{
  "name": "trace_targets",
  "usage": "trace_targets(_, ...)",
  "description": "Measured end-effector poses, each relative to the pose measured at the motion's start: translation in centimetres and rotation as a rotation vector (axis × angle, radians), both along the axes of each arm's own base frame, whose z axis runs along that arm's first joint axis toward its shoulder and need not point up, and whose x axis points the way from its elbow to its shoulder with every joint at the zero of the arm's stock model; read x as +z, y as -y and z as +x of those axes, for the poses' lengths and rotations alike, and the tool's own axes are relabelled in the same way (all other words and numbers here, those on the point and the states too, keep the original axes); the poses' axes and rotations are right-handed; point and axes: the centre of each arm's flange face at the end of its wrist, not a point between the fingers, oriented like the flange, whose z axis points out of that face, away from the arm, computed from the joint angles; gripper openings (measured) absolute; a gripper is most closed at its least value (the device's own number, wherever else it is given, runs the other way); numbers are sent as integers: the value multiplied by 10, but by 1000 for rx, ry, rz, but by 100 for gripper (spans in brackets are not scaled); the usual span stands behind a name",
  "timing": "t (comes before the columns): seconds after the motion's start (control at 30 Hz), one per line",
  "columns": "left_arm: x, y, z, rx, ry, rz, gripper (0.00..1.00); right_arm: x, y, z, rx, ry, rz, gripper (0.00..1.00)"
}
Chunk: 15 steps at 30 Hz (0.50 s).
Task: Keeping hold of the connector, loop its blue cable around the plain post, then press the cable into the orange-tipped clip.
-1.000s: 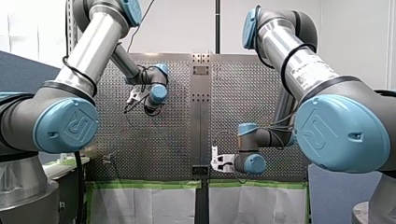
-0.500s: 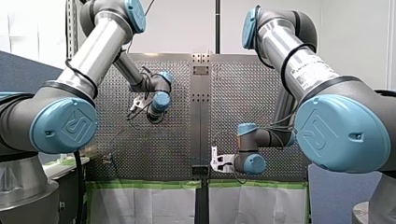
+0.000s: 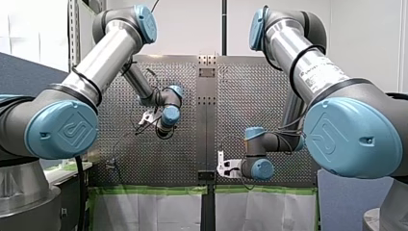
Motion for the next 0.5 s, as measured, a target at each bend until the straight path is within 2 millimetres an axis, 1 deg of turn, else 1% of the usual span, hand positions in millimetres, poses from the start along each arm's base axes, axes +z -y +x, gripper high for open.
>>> trace_targets(0.07, -8, 6, -3, -11, -10, 3, 98, 0, 0, 0, 1, 0, 0, 11)
trace_targets(0.23, -18, 16, -7, -29, -21, 7, 98, 0, -1, 1, 3, 2, 0, 11)
trace_targets(0.33, -30, 22, -11, -42, -38, 15, 98, 0, -2, 2, 4, 3, 0, 11)
trace_targets(0.5, -56, 32, -18, -61, -79, 32, 98, 0, -3, 3, 7, 2, 0, 11)
